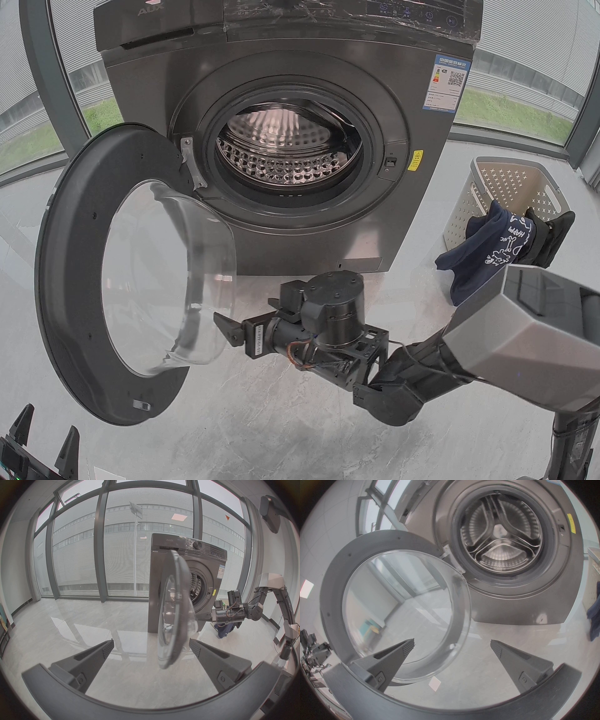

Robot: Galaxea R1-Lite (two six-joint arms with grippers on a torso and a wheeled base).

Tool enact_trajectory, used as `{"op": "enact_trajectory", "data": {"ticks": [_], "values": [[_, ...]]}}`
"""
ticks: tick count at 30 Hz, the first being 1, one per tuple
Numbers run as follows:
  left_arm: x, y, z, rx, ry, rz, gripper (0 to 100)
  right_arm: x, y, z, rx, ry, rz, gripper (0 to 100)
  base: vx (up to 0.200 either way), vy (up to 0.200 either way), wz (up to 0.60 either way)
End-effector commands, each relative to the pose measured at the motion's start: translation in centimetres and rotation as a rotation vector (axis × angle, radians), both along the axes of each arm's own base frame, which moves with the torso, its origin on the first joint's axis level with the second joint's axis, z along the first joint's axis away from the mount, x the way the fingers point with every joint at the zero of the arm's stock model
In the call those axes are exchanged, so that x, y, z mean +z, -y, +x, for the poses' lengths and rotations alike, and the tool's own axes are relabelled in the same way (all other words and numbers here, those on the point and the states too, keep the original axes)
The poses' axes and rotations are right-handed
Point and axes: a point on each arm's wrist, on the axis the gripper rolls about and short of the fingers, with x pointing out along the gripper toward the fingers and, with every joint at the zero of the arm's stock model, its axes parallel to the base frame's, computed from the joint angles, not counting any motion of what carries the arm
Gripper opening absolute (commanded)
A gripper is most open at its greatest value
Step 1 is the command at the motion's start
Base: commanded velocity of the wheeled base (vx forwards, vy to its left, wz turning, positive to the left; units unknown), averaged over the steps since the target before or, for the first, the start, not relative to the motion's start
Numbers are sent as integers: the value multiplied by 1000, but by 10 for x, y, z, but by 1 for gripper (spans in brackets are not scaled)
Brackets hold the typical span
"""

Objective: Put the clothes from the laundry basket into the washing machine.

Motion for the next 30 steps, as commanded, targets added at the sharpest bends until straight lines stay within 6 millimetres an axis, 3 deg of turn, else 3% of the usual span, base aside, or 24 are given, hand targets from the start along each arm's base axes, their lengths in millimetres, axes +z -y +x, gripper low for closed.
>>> {"op": "enact_trajectory", "data": {"ticks": [1,6,12,17,20,25,30], "values": [[-5,0,1,2,-9,0,100,-14,-36,-6,56,16,24,100,0,0,0],[-4,0,1,2,-8,0,100,-6,-38,3,27,42,54,100,0,0,0],[-4,0,1,2,-9,1,100,-6,-24,14,-14,45,47,100,0,0,0],[-5,0,1,2,-11,0,100,-6,-27,17,-14,50,51,100,0,0,0],[-4,0,1,2,-9,0,100,-22,-44,27,-11,56,62,100,0,0,0],[-4,0,1,-1,-11,0,100,-32,-65,30,10,70,84,100,0,0,0],[-5,0,1,1,-12,0,100,-24,-77,29,1,97,122,100,0,0,0]]}}
